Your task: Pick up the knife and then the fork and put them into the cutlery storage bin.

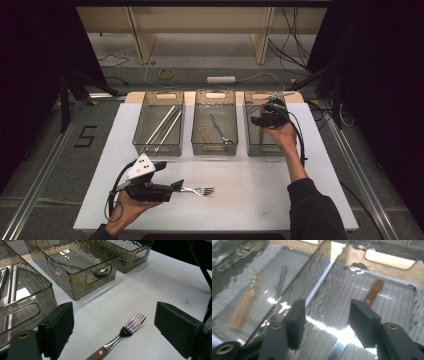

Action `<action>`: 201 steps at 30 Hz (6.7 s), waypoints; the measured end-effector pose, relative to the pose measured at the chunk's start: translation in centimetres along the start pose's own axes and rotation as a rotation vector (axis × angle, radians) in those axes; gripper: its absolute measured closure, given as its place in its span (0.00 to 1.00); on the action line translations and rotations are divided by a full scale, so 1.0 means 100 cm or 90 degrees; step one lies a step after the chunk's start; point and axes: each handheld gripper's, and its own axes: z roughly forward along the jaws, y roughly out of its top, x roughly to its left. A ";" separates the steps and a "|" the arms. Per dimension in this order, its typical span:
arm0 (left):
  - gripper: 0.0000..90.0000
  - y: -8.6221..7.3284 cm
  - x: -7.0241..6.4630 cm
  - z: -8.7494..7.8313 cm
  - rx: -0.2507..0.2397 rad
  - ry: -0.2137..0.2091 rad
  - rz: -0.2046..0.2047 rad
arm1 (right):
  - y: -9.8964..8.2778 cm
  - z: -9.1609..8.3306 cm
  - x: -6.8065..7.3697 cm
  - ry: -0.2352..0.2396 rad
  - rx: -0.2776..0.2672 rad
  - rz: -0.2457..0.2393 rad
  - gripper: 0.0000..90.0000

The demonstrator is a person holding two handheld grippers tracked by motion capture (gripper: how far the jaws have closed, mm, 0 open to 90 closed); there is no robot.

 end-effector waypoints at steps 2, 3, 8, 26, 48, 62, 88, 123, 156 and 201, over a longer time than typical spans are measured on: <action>0.17 0.001 0.001 0.000 0.003 0.002 0.002 | 0.000 -0.006 0.002 0.013 -0.004 -0.010 0.49; 0.17 0.001 0.002 0.000 0.002 0.002 -0.002 | -0.001 -0.010 0.004 0.022 -0.008 -0.014 0.47; 0.17 0.003 0.006 0.000 0.011 0.003 -0.008 | -0.006 -0.034 0.017 0.068 -0.041 -0.047 0.41; 0.19 0.023 0.015 0.012 0.148 -0.003 0.051 | -0.067 -0.084 0.056 0.166 -0.115 -0.097 0.35; 0.24 0.023 0.040 0.031 0.313 0.011 0.117 | -0.136 -0.106 0.078 0.225 -0.133 -0.099 0.32; 0.36 0.007 0.040 0.046 0.424 -0.018 0.159 | -0.146 -0.106 0.088 0.235 -0.123 -0.105 0.32; 0.62 -0.008 0.038 0.064 0.521 -0.050 0.194 | -0.151 -0.107 0.092 0.243 -0.113 -0.109 0.32; 0.84 0.000 0.029 0.063 0.515 -0.075 0.161 | -0.150 -0.107 0.094 0.247 -0.115 -0.117 0.33; 0.84 0.039 -0.046 0.080 0.526 -0.209 0.179 | -0.151 -0.090 0.185 0.276 -0.097 -0.411 0.33; 0.83 0.048 -0.066 0.090 0.555 -0.260 0.189 | -0.172 -0.064 0.218 0.160 -0.033 -0.760 0.87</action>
